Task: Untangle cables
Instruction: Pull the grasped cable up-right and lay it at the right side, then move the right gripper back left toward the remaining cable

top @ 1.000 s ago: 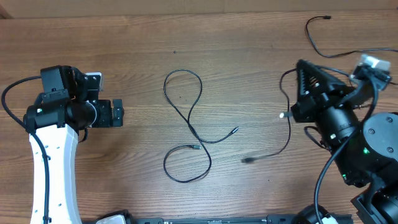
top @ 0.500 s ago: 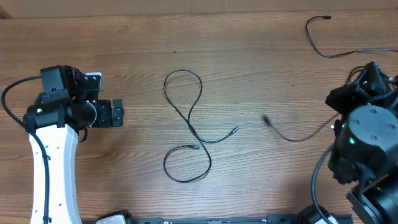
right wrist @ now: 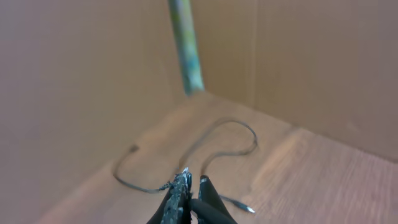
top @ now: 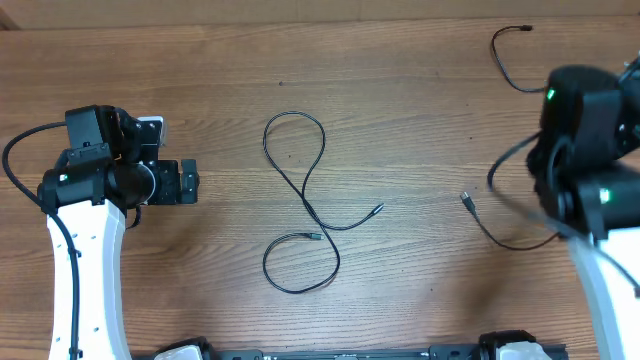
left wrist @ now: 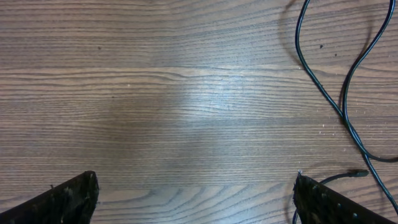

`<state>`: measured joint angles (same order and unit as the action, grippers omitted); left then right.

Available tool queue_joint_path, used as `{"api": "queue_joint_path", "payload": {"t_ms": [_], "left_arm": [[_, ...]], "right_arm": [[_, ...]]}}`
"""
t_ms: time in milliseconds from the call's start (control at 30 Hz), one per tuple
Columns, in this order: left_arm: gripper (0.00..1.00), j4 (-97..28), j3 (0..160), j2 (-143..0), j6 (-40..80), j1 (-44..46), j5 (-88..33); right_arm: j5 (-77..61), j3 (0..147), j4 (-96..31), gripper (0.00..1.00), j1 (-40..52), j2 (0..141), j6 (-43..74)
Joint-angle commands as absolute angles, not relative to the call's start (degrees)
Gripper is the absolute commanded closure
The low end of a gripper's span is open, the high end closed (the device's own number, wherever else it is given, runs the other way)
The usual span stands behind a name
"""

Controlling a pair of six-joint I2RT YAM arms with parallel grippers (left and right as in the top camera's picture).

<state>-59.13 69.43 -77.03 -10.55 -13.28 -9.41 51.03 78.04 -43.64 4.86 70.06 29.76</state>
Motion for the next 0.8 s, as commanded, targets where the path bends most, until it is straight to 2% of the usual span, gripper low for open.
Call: {"api": "queue_joint_path", "payload": {"t_ms": [0, 367, 767], "left_arm": [[0.00, -59.1, 70.3, -76.6, -11.4, -13.8, -9.5], [0.01, -59.1, 70.3, -76.6, -11.4, -13.8, -9.5], [0.00, -59.1, 70.3, -76.6, -11.4, -13.8, -9.5]], "right_arm": [[39.6, 78.7, -42.8, 0.96, -2.3, 74.2, 29.5], [21.4, 78.7, -34.7, 0.96, -21.2, 87.7, 29.5], [16.1, 78.7, -22.5, 0.96, -32.8, 100.0, 29.5]]}}
